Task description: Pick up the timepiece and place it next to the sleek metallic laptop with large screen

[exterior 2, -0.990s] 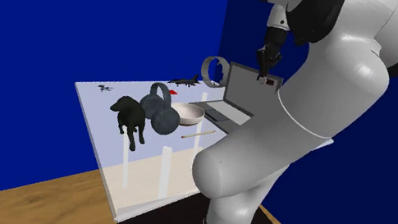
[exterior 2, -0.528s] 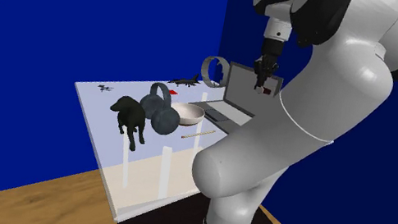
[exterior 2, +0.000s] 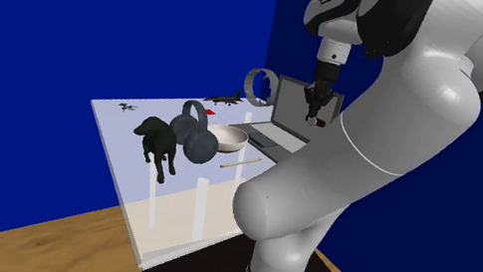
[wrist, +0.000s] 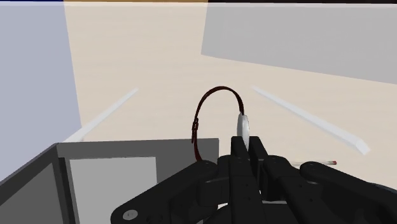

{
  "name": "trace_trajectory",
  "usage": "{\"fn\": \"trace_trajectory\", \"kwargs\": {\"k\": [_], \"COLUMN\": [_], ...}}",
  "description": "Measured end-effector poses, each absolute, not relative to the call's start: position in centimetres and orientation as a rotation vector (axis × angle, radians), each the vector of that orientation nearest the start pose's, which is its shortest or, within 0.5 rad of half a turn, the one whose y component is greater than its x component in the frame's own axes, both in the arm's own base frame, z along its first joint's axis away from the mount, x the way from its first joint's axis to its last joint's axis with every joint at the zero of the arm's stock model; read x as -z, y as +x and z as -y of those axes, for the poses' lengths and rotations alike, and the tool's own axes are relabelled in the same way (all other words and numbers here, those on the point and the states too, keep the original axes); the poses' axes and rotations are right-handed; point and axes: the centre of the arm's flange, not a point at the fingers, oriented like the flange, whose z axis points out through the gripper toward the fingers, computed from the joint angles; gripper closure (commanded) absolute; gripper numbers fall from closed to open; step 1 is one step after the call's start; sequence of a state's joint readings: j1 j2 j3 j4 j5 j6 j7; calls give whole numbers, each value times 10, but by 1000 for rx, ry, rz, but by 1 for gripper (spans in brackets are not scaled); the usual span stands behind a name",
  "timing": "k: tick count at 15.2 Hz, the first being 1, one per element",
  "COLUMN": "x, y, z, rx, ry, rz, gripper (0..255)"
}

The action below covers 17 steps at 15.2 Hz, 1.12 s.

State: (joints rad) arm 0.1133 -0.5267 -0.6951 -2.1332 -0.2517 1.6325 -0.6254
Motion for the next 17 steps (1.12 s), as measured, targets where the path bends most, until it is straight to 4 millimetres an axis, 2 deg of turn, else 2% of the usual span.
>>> {"fn": "trace_trajectory", "kwargs": {"k": [17], "x": [-463], "y": [316], "z": [294], "rx": [-33], "ry": [-3027], "rz": [231], "gripper": [255]}}
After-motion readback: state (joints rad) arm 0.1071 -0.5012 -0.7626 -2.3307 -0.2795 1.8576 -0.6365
